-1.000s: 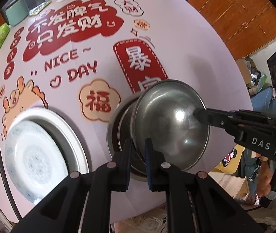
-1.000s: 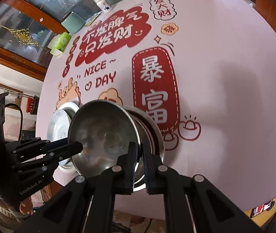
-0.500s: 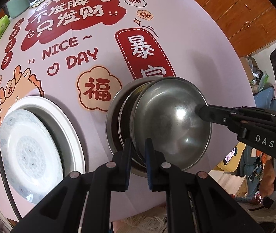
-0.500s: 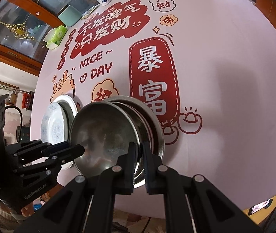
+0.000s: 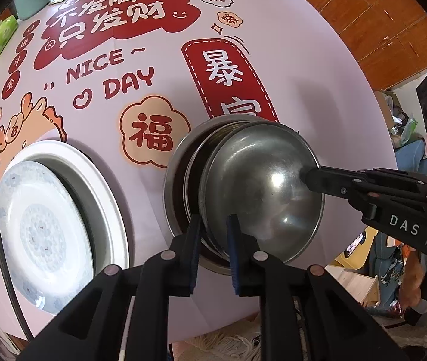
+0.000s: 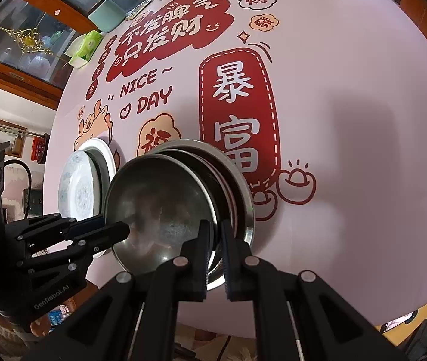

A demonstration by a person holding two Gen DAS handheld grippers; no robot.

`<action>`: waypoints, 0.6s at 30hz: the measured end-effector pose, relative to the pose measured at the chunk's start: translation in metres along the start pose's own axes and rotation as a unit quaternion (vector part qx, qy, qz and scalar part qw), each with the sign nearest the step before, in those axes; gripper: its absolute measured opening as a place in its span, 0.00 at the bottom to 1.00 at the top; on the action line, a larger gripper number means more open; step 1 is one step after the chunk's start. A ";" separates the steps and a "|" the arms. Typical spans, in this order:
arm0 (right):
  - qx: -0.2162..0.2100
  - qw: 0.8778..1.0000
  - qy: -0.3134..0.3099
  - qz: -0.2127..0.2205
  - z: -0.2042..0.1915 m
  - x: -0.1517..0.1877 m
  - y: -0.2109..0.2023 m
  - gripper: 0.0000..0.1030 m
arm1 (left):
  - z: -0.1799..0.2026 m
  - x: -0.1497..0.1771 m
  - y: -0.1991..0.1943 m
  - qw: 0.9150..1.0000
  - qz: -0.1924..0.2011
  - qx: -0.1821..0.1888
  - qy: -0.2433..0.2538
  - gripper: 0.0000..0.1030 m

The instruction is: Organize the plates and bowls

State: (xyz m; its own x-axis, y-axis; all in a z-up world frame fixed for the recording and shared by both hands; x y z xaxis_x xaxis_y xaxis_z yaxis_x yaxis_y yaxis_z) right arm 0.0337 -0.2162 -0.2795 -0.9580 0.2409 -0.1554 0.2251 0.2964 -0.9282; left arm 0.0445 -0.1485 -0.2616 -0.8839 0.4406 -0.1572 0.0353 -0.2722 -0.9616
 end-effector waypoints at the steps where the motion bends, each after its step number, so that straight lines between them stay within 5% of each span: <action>1: 0.000 1.000 -0.001 -0.001 0.000 0.000 0.001 0.07 | 0.000 0.000 0.000 1.000 0.000 -0.001 0.000 0.16; 18: 0.020 0.999 -0.030 0.023 -0.005 -0.006 -0.008 0.10 | 0.002 -0.010 -0.015 1.000 0.026 -0.008 0.009 0.35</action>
State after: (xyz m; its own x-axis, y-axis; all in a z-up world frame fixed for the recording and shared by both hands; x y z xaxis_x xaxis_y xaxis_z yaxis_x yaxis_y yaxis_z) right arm 0.0383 -0.2159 -0.2693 -0.9560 0.1973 -0.2170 0.2629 0.2485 -0.9323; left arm 0.0515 -0.1506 -0.2451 -0.8722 0.4414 -0.2109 0.0889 -0.2808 -0.9556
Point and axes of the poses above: each gripper's, at about its wrist camera, not at the fingertips, and y roughly the way its jaws point, z to its right, x to its underside, the point moved 10 cm from there along y, roughly the way its jaws point, and after that the axes turned 5 degrees about y, right-handed, at the moved point
